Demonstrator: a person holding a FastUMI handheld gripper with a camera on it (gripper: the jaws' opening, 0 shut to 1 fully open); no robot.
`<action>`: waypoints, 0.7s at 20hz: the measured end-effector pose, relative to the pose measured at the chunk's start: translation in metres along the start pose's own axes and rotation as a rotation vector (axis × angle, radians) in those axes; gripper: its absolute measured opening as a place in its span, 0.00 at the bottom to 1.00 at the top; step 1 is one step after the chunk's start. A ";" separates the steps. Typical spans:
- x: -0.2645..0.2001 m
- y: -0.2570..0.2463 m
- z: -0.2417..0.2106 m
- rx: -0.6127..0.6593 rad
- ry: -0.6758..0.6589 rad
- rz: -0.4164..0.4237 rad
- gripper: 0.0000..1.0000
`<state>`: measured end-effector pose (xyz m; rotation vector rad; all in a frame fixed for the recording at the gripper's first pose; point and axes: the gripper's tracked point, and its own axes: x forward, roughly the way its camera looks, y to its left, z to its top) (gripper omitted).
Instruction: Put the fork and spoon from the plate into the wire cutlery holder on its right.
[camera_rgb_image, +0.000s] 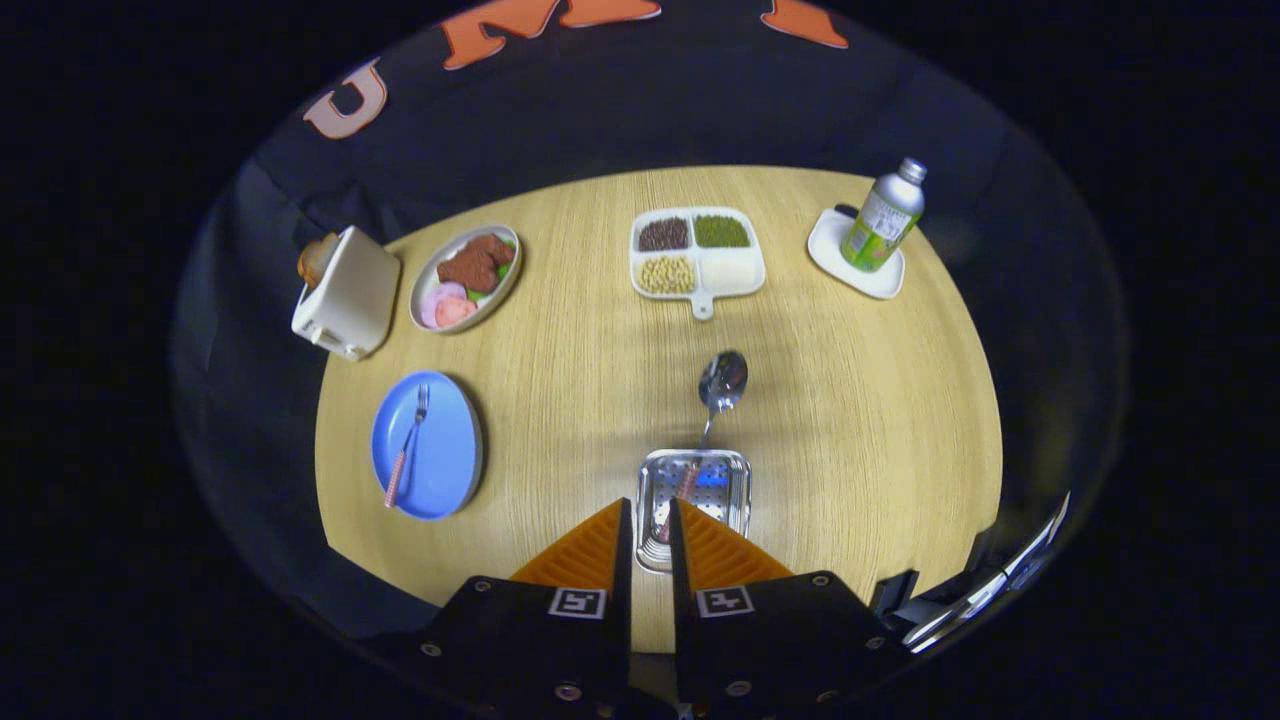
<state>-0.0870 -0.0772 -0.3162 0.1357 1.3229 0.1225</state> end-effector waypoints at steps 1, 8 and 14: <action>-0.003 0.006 0.012 0.019 -0.063 0.007 0.22; -0.037 0.024 0.080 0.029 -0.517 -0.109 0.71; -0.060 0.081 0.097 -0.046 -0.754 -0.174 0.83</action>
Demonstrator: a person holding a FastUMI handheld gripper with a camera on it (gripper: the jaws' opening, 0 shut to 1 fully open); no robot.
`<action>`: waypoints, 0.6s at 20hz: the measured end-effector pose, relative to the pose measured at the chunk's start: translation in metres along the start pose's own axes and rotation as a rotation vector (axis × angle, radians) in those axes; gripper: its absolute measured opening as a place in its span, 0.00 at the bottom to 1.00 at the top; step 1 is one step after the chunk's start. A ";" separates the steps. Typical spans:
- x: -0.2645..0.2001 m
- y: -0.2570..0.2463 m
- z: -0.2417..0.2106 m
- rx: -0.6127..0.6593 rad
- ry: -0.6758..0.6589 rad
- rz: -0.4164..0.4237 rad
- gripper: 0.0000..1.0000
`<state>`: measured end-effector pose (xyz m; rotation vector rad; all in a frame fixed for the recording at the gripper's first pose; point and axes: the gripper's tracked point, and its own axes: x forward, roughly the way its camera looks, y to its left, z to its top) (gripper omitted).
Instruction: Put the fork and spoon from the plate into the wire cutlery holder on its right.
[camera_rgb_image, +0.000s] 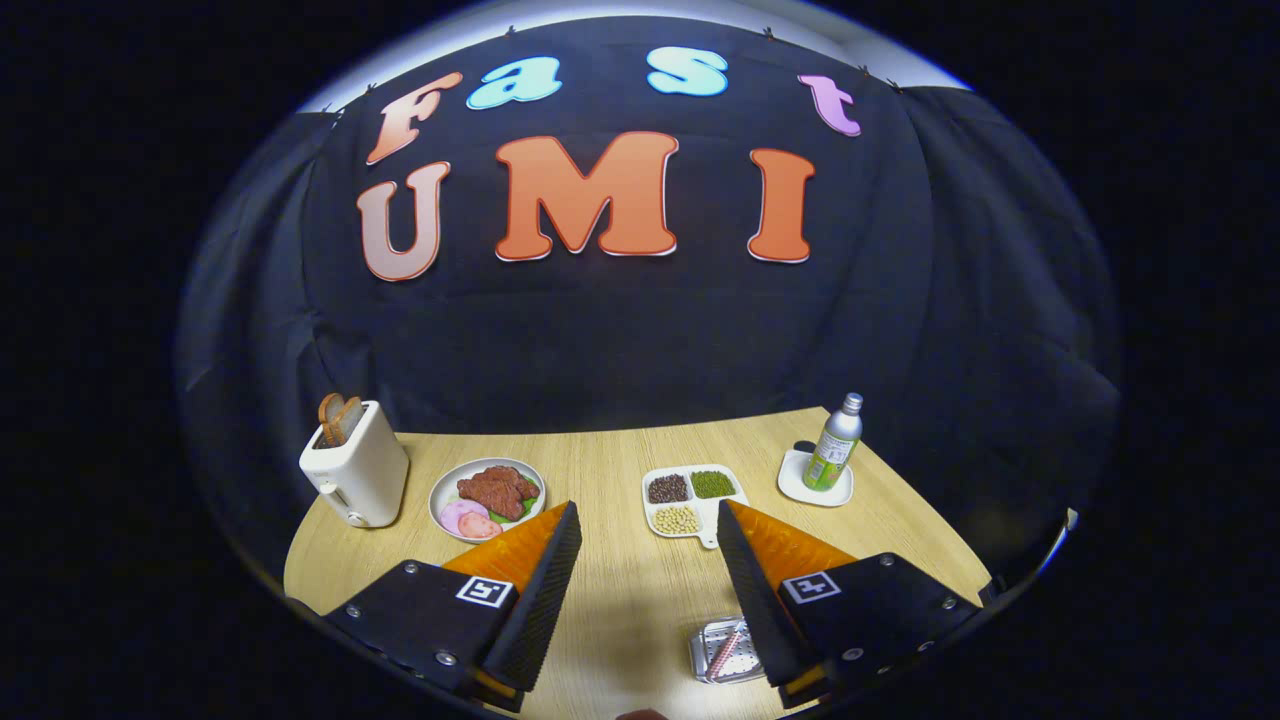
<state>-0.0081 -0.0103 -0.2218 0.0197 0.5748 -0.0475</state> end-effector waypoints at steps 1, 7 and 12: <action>-0.002 0.014 -0.002 -0.015 -0.013 0.010 0.83; -0.007 0.102 -0.030 -0.033 0.018 0.103 0.83; -0.006 0.164 -0.058 -0.041 0.073 0.162 0.83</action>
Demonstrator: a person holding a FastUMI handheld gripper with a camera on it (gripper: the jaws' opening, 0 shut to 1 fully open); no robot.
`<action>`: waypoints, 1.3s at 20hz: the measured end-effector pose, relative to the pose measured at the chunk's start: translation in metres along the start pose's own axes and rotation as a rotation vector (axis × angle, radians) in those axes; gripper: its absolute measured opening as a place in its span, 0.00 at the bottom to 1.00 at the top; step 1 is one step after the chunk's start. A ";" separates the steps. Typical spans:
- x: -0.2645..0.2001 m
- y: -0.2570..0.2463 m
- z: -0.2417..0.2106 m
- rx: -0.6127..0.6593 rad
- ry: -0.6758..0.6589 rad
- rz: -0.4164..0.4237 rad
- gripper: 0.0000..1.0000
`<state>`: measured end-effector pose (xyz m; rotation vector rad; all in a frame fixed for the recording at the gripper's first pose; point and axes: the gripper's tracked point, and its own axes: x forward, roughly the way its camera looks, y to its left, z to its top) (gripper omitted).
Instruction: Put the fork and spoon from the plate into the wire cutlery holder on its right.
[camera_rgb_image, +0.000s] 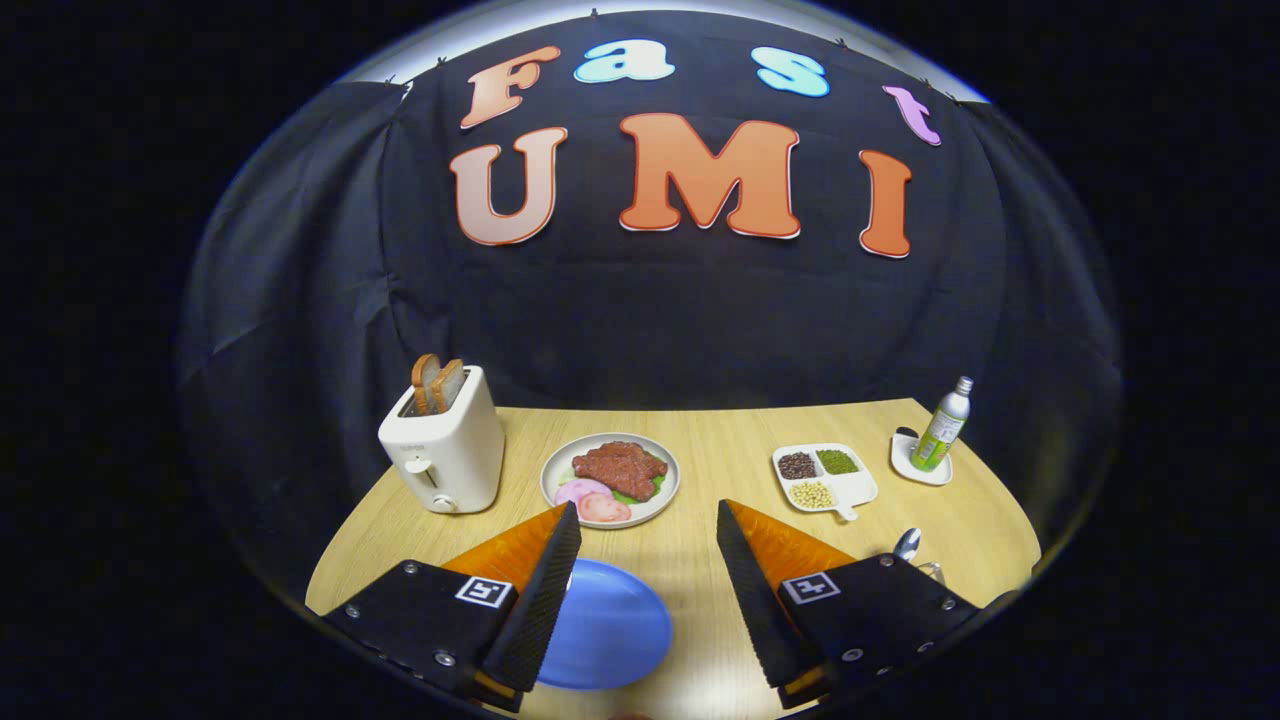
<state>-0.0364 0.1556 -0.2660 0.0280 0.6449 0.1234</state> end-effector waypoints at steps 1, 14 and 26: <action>0.002 0.012 -0.009 -0.001 0.025 0.015 0.83; 0.017 0.079 -0.162 -0.054 0.394 0.075 0.82; 0.035 0.083 -0.204 -0.064 0.443 0.035 0.18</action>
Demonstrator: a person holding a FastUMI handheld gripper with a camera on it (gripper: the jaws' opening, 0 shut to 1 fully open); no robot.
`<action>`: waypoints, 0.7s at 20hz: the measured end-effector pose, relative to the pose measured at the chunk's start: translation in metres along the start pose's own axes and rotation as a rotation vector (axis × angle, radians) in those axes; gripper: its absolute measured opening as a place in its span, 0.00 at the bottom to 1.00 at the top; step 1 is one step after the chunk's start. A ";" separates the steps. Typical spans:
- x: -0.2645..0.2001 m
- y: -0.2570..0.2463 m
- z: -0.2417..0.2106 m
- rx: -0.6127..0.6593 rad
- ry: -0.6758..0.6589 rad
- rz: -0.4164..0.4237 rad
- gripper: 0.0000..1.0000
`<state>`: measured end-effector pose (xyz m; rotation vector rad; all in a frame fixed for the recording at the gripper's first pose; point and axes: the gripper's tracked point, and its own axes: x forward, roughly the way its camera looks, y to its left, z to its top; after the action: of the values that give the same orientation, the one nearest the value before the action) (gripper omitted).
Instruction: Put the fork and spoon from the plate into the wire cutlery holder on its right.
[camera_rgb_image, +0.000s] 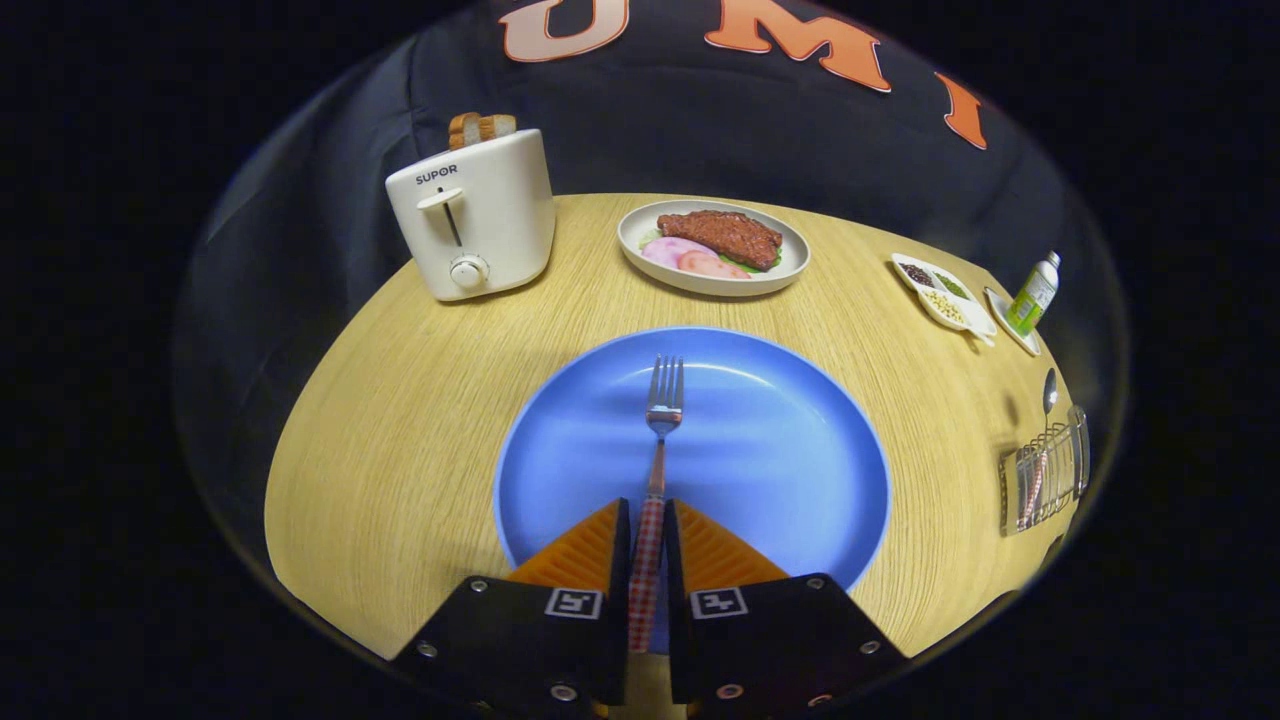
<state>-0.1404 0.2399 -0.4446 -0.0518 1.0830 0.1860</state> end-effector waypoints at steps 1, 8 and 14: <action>-0.001 -0.001 0.000 0.005 0.001 0.004 0.16; -0.016 -0.008 0.005 0.008 0.008 0.050 0.09; -0.046 -0.027 0.016 -0.013 0.013 0.099 0.09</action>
<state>-0.1424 0.2094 -0.3982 -0.0113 1.0983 0.2823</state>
